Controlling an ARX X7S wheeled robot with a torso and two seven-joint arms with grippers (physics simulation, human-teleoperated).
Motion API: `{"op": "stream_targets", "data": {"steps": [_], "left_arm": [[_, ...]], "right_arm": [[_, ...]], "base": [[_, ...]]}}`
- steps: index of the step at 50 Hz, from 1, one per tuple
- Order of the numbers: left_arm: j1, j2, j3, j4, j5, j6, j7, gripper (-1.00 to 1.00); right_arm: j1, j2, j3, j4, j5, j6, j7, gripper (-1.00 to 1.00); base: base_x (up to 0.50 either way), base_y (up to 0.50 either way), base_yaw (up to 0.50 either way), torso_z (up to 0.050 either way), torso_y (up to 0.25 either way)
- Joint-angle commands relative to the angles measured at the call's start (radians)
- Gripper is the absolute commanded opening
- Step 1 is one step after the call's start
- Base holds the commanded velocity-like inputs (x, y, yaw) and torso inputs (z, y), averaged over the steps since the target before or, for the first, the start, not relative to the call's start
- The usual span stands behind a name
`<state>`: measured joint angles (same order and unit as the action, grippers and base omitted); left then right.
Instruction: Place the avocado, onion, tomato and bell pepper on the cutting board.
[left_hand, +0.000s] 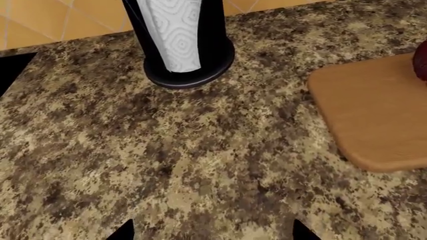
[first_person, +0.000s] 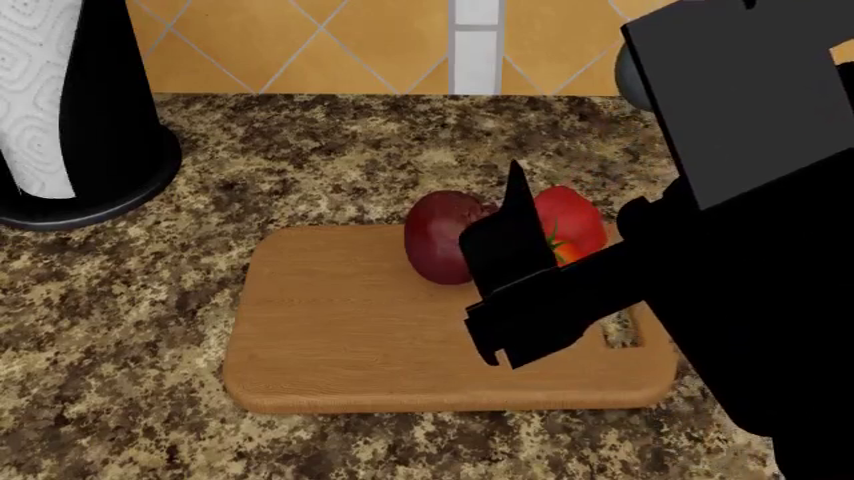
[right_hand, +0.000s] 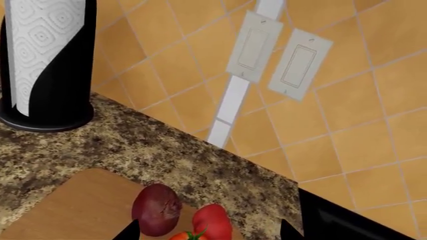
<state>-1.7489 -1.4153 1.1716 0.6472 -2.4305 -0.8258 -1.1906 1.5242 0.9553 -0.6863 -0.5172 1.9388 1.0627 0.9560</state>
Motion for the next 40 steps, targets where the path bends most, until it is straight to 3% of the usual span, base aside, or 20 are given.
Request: {"op": "stream_targets", "data": {"steps": [1,25,40], "left_arm": [[0.044,-0.008,0.004,0.004,-0.004,0.001,0.029,1.00],[0.060,0.006,0.049,-0.001,-0.070,-0.118,-0.083,1.00],[0.155,0.047,0.065,-0.008,0.110,-0.028,0.068,1.00]], "right_arm": [[0.011,-0.027,0.015,0.008,-0.013,0.011,-0.023,1.00],[-0.006,-0.022,0.017,0.003,-0.037,-0.002,-0.038,1.00],[-0.009,-0.010,0.016,-0.005,-0.026,-0.008,-0.029,1.00]], "base": [[0.00,0.00,0.00,0.000,0.000],[0.00,0.00,0.00,0.000,0.000],[0.00,0.00,0.00,0.000,0.000]]}}
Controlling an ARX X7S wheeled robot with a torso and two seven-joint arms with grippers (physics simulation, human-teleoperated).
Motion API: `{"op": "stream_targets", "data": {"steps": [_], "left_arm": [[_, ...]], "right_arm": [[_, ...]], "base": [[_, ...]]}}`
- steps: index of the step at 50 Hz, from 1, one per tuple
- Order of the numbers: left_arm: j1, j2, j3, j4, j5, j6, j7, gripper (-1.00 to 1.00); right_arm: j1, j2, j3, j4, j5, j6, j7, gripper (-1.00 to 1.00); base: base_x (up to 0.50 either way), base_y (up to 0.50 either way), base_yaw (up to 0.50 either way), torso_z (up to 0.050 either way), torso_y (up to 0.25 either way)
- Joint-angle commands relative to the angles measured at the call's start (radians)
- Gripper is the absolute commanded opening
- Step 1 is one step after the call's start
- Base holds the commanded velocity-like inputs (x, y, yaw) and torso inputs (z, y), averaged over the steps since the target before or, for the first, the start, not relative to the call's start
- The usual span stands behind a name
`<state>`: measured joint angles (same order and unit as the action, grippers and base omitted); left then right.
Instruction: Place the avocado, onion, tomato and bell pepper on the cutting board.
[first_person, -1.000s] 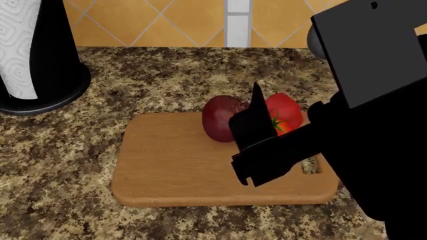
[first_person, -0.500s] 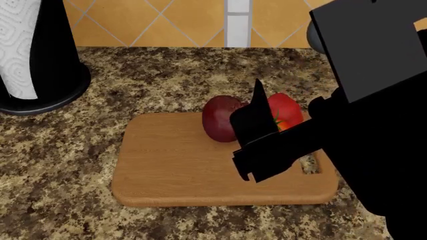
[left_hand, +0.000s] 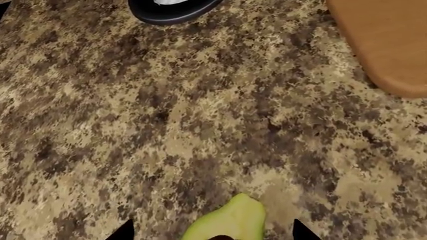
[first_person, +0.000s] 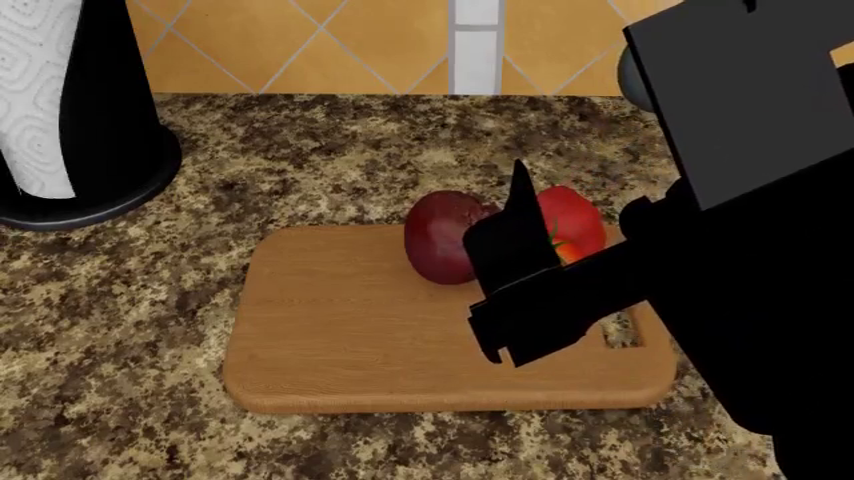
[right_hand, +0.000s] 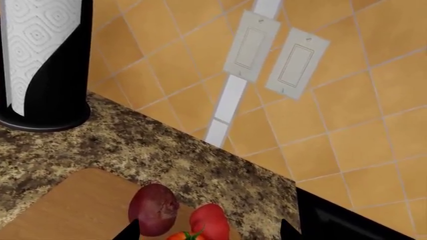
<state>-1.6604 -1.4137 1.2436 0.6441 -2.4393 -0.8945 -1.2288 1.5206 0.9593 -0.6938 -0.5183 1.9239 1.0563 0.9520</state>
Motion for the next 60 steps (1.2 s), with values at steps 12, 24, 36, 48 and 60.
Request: {"op": "stream_targets", "data": {"steps": [12,24,36,48,60], "left_arm": [[0.131,0.051,0.022,-0.021,0.190,0.080,0.152,1.00],[0.193,0.069,0.050,-0.053,0.284,0.112,0.202,1.00],[0.251,0.061,0.078,-0.029,0.315,0.144,0.219,1.00],[0.277,0.030,0.094,-0.018,0.331,0.141,0.219,1.00],[0.330,0.040,0.123,-0.056,0.402,0.172,0.250,1.00]], "right_arm": [[0.002,-0.013,0.019,-0.002,-0.007,0.002,-0.019,1.00],[0.020,-0.011,0.013,0.000,0.007,0.011,-0.008,1.00],[0.017,-0.005,0.013,-0.005,0.004,0.008,-0.009,1.00],[0.004,0.003,0.017,-0.019,0.002,-0.004,-0.011,1.00],[0.004,0.008,0.015,-0.021,0.006,-0.006,-0.007,1.00]], "base": [[0.00,0.00,0.00,0.000,0.000],[0.00,0.00,0.00,0.000,0.000],[0.00,0.00,0.00,0.000,0.000],[0.00,0.00,0.00,0.000,0.000],[0.00,0.00,0.00,0.000,0.000]]}}
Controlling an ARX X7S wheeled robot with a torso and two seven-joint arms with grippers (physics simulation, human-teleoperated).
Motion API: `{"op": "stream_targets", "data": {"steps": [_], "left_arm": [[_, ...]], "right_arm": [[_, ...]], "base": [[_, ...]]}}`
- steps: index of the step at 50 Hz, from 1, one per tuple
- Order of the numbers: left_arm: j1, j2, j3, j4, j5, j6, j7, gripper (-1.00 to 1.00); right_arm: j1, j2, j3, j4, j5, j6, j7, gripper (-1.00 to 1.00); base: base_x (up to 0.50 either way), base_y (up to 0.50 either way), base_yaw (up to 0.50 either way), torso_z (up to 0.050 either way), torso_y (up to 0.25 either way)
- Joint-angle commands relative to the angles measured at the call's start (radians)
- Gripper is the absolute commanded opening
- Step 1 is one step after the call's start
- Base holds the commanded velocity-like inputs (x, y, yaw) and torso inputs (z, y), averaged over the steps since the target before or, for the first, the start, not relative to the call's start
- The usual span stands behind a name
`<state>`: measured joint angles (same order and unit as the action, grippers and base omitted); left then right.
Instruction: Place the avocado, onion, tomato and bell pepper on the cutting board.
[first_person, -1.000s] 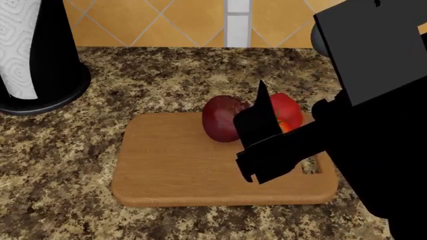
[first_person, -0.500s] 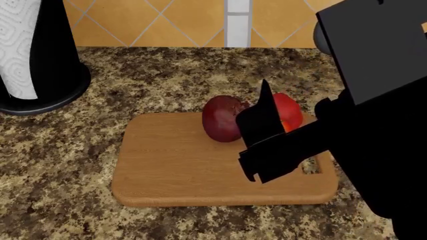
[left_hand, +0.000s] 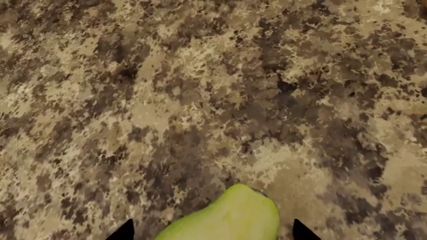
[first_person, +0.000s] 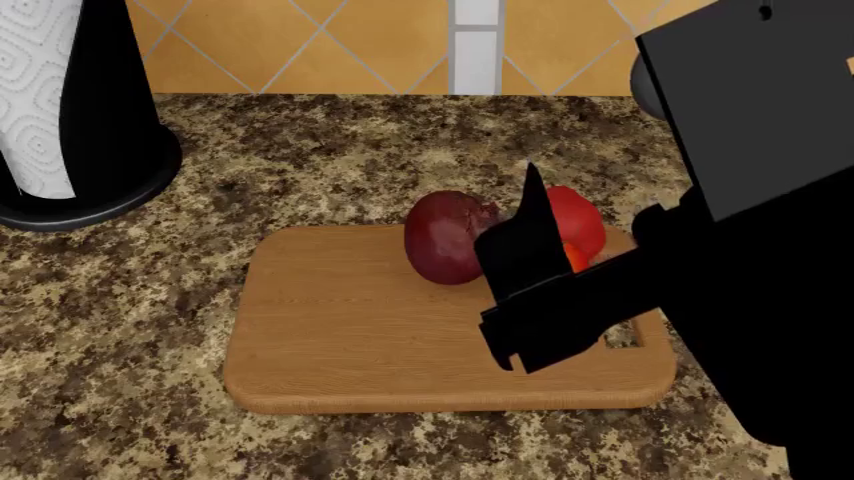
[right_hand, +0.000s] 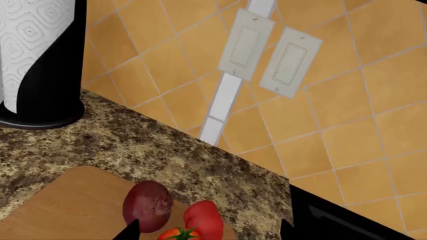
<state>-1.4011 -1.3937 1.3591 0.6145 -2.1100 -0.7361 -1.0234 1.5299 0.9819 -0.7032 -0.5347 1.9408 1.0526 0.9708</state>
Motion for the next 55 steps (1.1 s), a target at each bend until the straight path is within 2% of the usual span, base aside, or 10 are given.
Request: {"op": "stream_targets", "data": {"steps": [1,10,11,24,29,36,46,55], "left_arm": [[0.074,0.021,0.009,-0.030,0.077,0.017,0.047,1.00],[0.115,0.019,0.030,-0.032,0.112,0.047,0.068,1.00],[0.120,0.020,0.032,-0.027,0.115,0.049,0.075,-1.00],[0.073,0.019,-0.003,0.015,0.081,0.014,0.068,-1.00],[-0.024,0.044,-0.067,0.022,0.018,-0.022,0.036,-1.00],[-0.144,0.124,-0.136,-0.027,-0.043,-0.069,0.025,-1.00],[-0.186,0.263,-0.137,-0.122,0.027,-0.120,0.053,-1.00],[-0.232,0.379,-0.142,-0.209,0.076,-0.167,0.129,-1.00]], "right_arm": [[0.000,-0.015,0.024,-0.005,-0.006,0.000,-0.021,1.00],[0.013,-0.010,0.023,-0.009,0.009,0.001,-0.009,1.00],[0.016,-0.010,0.023,-0.008,0.012,0.002,-0.007,1.00],[0.038,-0.018,0.017,0.000,0.014,0.014,-0.008,1.00],[0.053,-0.018,0.016,0.005,0.019,0.020,-0.005,1.00],[0.039,-0.009,0.021,-0.001,0.008,0.012,-0.014,1.00],[0.015,0.008,0.034,-0.011,-0.009,-0.009,-0.025,1.00],[0.014,0.019,0.042,-0.014,-0.010,-0.016,-0.027,1.00]], "base": [[0.00,0.00,0.00,0.000,0.000],[0.00,0.00,0.00,0.000,0.000],[0.00,0.00,0.00,0.000,0.000],[0.00,0.00,0.00,0.000,0.000],[0.00,0.00,0.00,0.000,0.000],[0.00,0.00,0.00,0.000,0.000],[0.00,0.00,0.00,0.000,0.000],[0.00,0.00,0.00,0.000,0.000]]}}
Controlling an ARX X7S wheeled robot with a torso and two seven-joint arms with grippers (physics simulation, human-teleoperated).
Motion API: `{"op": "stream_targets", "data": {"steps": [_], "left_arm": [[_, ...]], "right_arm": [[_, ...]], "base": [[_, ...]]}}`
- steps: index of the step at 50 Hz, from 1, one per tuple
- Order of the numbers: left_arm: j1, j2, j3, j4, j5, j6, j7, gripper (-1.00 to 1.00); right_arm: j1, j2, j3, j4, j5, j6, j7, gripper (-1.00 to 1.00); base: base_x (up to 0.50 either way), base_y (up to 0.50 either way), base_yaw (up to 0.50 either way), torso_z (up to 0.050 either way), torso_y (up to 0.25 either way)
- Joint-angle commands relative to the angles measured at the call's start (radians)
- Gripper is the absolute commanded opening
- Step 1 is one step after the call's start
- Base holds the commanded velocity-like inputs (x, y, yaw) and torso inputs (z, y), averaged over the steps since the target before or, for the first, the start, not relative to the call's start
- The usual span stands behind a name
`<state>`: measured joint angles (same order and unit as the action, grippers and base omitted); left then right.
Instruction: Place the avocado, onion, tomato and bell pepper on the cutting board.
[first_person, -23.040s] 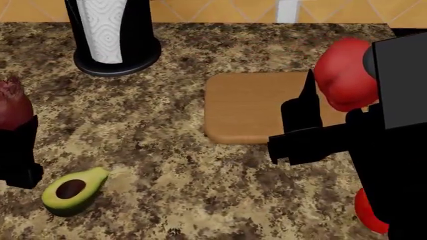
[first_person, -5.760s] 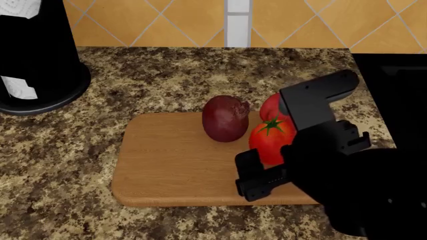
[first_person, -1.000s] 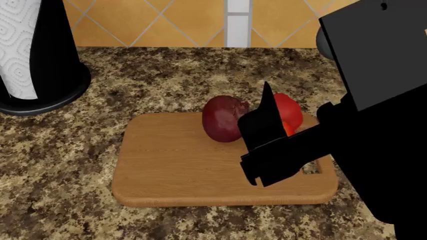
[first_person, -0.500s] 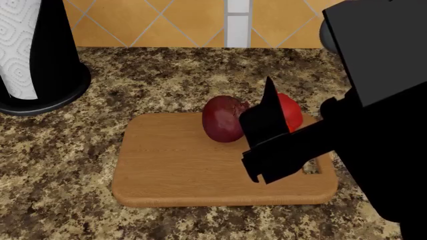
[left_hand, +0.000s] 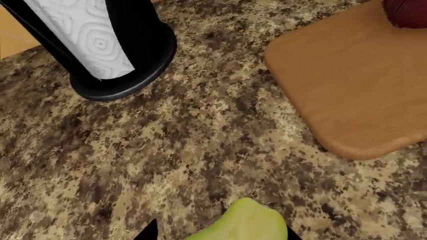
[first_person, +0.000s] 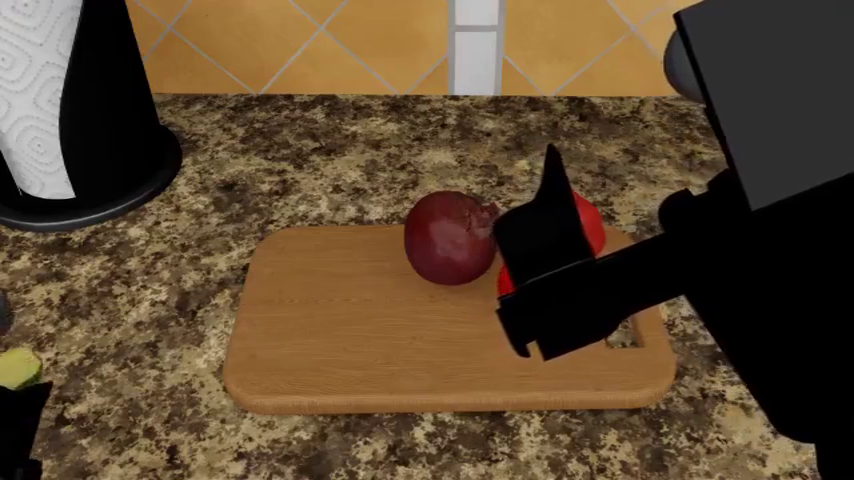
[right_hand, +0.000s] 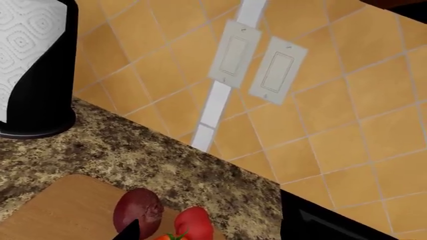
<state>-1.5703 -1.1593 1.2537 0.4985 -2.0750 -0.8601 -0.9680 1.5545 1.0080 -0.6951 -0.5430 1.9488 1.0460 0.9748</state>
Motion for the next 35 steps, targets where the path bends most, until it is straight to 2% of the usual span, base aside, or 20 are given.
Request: {"op": "stream_targets", "data": {"steps": [1,24,35], "left_arm": [[-0.070,0.158,-0.037,-0.101,0.042,-0.048,0.077,-1.00],[-0.106,0.435,-0.010,-0.375,0.169,-0.049,0.176,-1.00],[-0.078,0.524,0.002,-0.398,0.256,-0.021,0.271,-1.00]], "right_arm": [[-0.012,-0.006,0.034,-0.008,-0.018,-0.011,-0.029,1.00],[-0.031,0.021,0.044,-0.022,-0.023,-0.026,-0.034,1.00],[-0.012,0.022,0.041,-0.011,-0.019,-0.013,-0.035,1.00]], "base": [[0.00,0.00,0.00,0.000,0.000],[0.00,0.00,0.00,0.000,0.000],[0.00,0.00,0.00,0.000,0.000]]}}
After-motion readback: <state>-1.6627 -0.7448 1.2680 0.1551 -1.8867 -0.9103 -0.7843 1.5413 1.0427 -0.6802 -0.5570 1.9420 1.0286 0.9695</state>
